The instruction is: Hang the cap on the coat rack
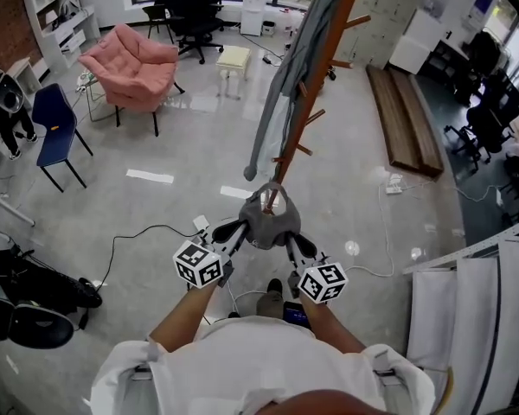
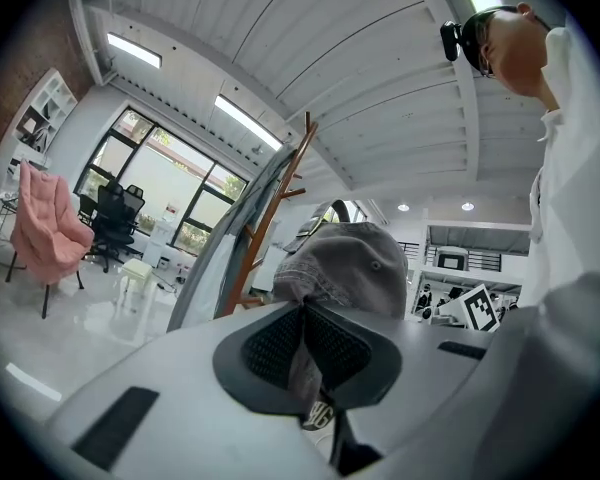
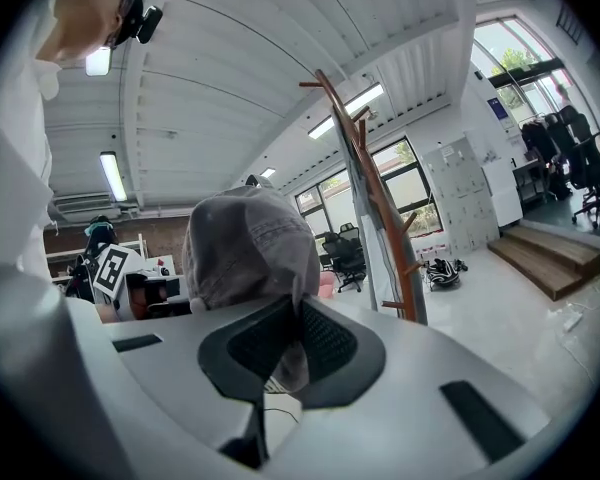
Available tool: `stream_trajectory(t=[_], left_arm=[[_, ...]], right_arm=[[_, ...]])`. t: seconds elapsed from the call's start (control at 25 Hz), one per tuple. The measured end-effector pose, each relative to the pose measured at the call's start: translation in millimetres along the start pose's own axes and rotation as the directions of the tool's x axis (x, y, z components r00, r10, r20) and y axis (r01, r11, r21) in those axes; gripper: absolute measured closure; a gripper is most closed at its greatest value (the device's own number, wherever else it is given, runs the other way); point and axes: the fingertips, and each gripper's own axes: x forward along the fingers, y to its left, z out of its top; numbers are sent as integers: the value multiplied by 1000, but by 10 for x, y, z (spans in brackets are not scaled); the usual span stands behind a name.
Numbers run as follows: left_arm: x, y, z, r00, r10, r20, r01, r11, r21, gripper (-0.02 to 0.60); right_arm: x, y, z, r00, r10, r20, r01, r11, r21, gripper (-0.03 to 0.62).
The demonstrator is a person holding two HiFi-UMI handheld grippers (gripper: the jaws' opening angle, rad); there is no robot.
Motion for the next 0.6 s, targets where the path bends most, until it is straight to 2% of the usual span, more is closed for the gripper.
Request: stream_trajectory(t=[0.2, 0.6], left_arm=[[339, 148, 98, 999, 41, 13, -41, 999, 19, 554], [1111, 160, 514, 991, 122, 63, -127, 989, 80, 554]], right_arm=[[226, -305, 154, 999, 50, 11, -50, 999, -2, 560], [544, -961, 798, 983, 181, 33, -179, 982, -51, 560]])
